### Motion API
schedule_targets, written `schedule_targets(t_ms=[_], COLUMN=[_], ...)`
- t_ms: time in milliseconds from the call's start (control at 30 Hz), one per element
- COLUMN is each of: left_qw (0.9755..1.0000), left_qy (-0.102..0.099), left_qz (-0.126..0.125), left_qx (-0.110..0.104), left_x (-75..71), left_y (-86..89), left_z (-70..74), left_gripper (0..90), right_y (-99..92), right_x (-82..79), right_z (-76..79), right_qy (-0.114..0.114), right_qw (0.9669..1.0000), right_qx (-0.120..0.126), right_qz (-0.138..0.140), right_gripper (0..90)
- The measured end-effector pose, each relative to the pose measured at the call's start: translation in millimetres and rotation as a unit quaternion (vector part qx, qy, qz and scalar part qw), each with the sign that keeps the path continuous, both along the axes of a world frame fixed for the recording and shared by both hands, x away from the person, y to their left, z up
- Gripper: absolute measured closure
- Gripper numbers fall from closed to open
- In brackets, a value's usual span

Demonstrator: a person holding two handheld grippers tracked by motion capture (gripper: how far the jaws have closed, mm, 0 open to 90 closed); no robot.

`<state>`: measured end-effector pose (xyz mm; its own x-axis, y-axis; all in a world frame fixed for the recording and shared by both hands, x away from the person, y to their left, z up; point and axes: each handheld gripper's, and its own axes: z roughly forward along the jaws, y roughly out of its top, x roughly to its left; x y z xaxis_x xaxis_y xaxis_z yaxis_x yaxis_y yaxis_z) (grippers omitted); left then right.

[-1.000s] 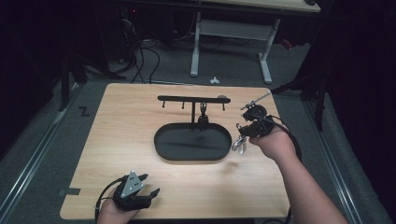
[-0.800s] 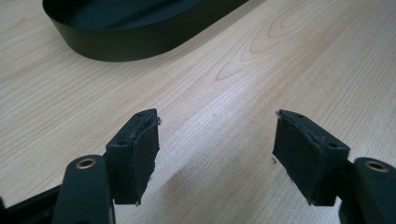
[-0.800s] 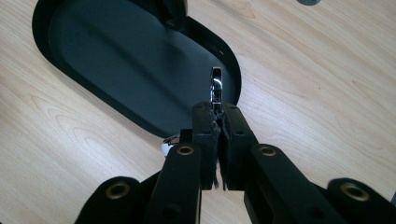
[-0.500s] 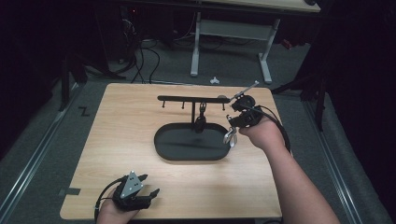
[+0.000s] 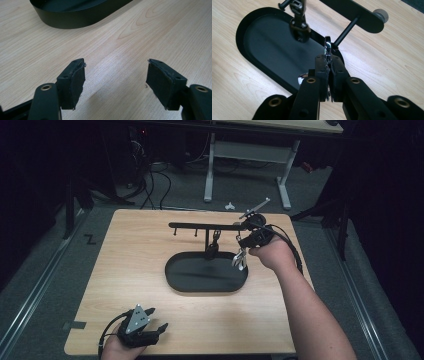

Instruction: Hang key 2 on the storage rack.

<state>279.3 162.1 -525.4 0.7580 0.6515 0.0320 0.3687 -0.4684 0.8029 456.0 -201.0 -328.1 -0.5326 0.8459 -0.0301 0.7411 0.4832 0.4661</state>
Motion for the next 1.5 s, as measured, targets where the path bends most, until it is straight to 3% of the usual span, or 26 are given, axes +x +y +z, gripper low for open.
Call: schedule_targets(t_ms=[267,533,667,800,1067,1300,1500], left_qw=[1.0000,1.0000,1.0000,1.0000,0.9999,0.9998,0.9998], left_qy=[0.002,0.001,0.002,0.006,0.003,0.006,0.006], left_qz=[0.000,-0.001,-0.002,-0.005,-0.010,-0.011,-0.011], left_qx=[0.001,0.000,0.003,0.004,0.008,0.013,0.017], left_x=[0.7,0.7,1.3,1.3,1.1,1.3,1.8], left_y=[0.1,0.3,0.8,-0.8,-6.2,-8.5,-8.6], left_z=[-0.7,-0.3,0.1,-0.4,-1.5,-3.3,-4.1], left_gripper=[31.6,31.6,31.6,31.5,31.4,31.3,31.1], right_y=[-8.2,-9.3,-9.7,-10.7,-17.1,-25.1,-33.4], right_x=[10.1,12.6,10.1,2.3,-22.7,-42.7,-58.9], right_z=[-6.5,-11.9,-14.1,-20.7,-49.0,-76.2,-101.9], right_qy=[-0.001,-0.023,-0.022,-0.018,-0.006,-0.016,-0.020], right_qw=[0.9998,0.9993,0.9993,0.9993,0.9995,0.9987,0.9987], right_qx=[0.017,0.001,-0.001,-0.005,-0.008,-0.010,0.003], right_qz=[-0.013,-0.030,-0.032,-0.032,-0.029,-0.047,-0.046], right_gripper=[85.5,77.3,74.6,68.8,55.6,47.1,31.9])
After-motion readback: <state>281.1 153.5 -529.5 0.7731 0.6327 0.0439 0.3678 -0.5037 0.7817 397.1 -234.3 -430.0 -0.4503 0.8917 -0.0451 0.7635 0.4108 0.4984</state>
